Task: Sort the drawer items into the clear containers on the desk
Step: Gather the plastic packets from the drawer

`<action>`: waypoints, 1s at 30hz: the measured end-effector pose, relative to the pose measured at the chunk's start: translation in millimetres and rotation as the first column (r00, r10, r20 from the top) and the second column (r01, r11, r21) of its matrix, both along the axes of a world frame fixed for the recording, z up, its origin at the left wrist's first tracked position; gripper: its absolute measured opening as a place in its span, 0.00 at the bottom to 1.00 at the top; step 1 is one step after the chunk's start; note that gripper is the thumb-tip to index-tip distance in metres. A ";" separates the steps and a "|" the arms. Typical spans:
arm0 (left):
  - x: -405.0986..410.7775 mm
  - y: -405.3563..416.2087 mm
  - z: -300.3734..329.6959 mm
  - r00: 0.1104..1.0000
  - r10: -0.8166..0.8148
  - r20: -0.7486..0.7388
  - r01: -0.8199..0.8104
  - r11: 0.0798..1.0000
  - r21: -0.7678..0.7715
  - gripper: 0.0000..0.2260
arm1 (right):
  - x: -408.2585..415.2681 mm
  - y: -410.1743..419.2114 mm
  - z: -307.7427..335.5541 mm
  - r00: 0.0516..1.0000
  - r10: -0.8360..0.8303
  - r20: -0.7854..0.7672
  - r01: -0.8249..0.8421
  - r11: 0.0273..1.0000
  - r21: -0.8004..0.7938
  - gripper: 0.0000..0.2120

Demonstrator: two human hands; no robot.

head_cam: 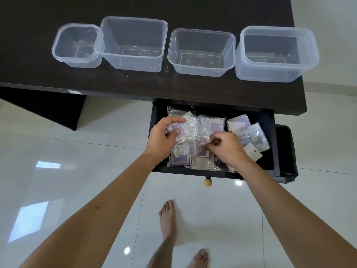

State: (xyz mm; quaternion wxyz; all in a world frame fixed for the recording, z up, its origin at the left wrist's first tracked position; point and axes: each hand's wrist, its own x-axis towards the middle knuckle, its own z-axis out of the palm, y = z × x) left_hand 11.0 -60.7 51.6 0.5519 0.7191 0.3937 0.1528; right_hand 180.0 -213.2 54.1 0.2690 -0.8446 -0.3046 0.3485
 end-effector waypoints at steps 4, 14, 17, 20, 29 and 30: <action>0.5 -1.7 5.9 1.000 -0.011 0.017 0.011 1.000 0.010 0.15 | 9.1 -12.1 9.0 0.997 -0.064 -0.032 0.067 0.993 0.098 0.09; 2.4 -4.0 4.8 0.995 -0.088 -0.036 0.089 0.995 0.034 0.14 | 12.8 -25.1 26.2 0.854 -0.381 -0.353 0.507 0.758 0.410 0.07; 3.1 -6.5 6.7 0.990 -0.136 -0.035 0.136 0.991 0.009 0.13 | 5.6 -16.8 23.9 0.906 -0.309 -0.288 0.408 0.818 0.405 0.07; 5.9 -8.3 7.4 0.985 -0.172 0.016 0.173 0.985 -0.021 0.11 | -1.0 -7.6 19.2 0.950 -0.222 -0.220 0.296 0.867 0.402 0.07; 20.9 -18.1 -0.8 0.982 -0.190 0.019 0.191 0.977 -0.099 0.12 | -3.9 -3.3 19.4 0.980 -0.123 -0.155 0.171 0.922 0.346 0.08; 21.1 -17.8 -4.1 0.982 -0.187 0.007 0.187 0.978 -0.097 0.11 | -0.9 -6.7 19.1 0.981 -0.121 -0.153 0.167 0.924 0.343 0.08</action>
